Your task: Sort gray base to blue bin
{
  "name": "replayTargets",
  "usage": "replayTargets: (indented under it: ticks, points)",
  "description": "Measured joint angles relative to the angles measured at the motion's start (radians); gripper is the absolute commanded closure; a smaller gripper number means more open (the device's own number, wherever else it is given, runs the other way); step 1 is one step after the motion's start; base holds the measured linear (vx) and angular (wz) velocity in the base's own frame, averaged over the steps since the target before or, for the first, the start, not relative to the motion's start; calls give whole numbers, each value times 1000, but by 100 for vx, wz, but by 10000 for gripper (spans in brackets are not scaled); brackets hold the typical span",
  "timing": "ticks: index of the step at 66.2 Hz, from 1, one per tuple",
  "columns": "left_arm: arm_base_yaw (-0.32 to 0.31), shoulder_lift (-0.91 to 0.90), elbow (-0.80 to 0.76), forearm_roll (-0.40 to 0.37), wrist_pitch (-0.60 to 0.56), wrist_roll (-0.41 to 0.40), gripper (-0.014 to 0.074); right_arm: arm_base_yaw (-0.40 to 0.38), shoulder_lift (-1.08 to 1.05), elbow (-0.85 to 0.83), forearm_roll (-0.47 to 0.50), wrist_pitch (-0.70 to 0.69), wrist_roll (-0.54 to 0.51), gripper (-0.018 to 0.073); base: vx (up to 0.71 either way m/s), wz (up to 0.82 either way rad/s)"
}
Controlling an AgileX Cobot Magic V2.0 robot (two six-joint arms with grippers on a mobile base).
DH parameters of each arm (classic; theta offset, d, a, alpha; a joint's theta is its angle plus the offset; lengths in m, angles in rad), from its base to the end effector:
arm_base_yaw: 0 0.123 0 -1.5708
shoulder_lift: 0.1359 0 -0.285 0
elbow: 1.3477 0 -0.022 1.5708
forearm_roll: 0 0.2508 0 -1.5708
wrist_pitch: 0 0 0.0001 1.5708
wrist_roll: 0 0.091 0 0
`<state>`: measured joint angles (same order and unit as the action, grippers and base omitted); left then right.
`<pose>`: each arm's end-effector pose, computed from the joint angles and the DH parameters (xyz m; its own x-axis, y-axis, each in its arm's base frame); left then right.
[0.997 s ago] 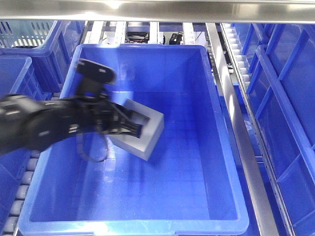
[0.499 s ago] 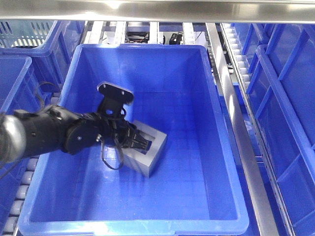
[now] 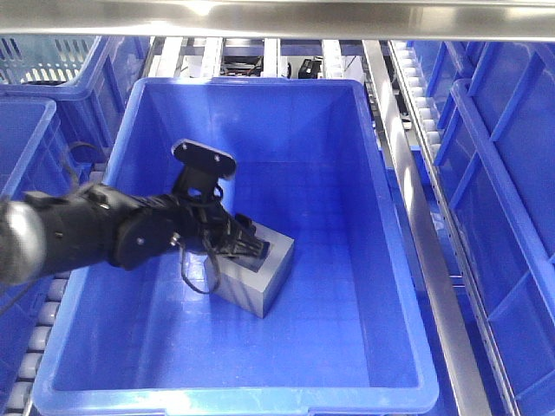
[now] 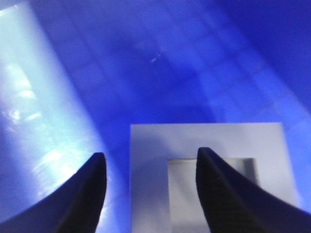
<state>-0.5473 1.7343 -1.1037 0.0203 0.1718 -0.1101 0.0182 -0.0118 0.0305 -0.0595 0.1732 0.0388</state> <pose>0.3236 -0.1968 0.2247 -0.6043 0.2629 -0.7521 0.4657 0.8825 -0.0657 0.0564 0.0001 0.1878 -0.1040 -0.0217 -0.9943 -0.0101 0.9997 -0.0208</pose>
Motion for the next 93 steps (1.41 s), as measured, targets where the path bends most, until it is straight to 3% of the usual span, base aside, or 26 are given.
replayTargets:
  ticks: [23, 49, 79, 93]
  points:
    - [0, -265, 176, 0, -1, 0, 184, 0, 0, 0, 0, 0, 0, 568, 0, 0]
    - [0, -812, 492, -20, 48, 0, 184, 0, 0, 0, 0, 0, 0, 568, 0, 0]
    - [0, -1443, 749, -31, 140, 1, 209, 0, 0, 0, 0, 0, 0, 568, 0, 0]
    - [0, -1618, 823, -30, 169, 1, 251, 0, 0, 0, 0, 0, 0, 568, 0, 0]
